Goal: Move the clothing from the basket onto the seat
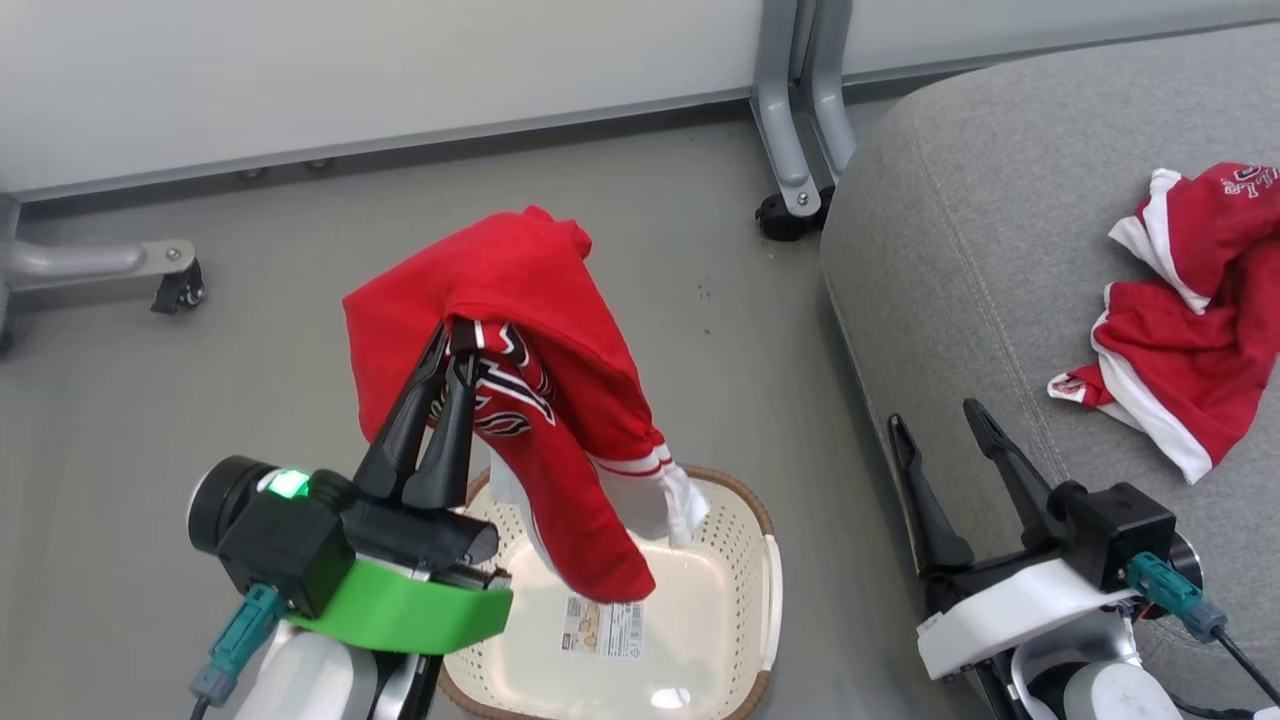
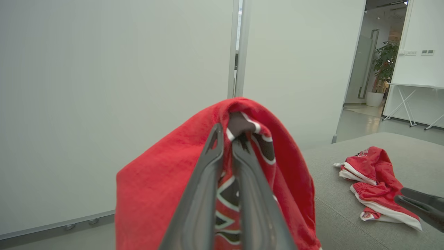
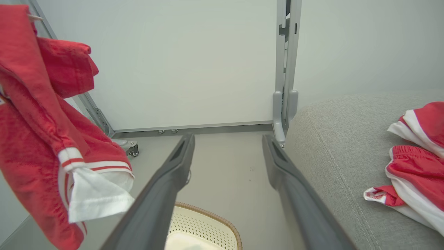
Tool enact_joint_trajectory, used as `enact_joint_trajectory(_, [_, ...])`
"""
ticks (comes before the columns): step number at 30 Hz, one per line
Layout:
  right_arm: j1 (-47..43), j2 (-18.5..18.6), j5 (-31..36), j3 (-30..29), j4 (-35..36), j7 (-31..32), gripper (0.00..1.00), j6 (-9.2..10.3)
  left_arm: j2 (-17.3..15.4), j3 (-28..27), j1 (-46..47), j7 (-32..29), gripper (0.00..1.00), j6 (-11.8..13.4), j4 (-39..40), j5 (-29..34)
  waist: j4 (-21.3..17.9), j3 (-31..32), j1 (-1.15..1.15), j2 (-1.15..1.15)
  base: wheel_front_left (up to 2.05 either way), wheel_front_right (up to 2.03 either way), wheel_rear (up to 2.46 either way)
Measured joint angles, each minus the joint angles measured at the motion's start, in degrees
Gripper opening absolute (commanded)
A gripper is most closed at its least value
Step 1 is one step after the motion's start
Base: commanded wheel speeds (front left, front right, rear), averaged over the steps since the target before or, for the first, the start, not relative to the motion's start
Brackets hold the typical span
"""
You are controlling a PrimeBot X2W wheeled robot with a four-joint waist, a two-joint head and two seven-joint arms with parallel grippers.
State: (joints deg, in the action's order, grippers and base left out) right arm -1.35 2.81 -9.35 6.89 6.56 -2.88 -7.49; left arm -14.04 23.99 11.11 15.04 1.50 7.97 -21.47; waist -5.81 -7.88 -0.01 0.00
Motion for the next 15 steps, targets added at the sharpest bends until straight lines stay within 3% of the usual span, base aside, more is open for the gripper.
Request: enact_joint_trajectory(15, [-2.9,0.0,-0.6,1.6,0.6,2.1,1.00,0.00,-0.6,1.9,-5.1,-0.8,0.00,0.6,1.5,-0.7,0.1,5.4,0.00,0.00,0.00,0.00,0.00])
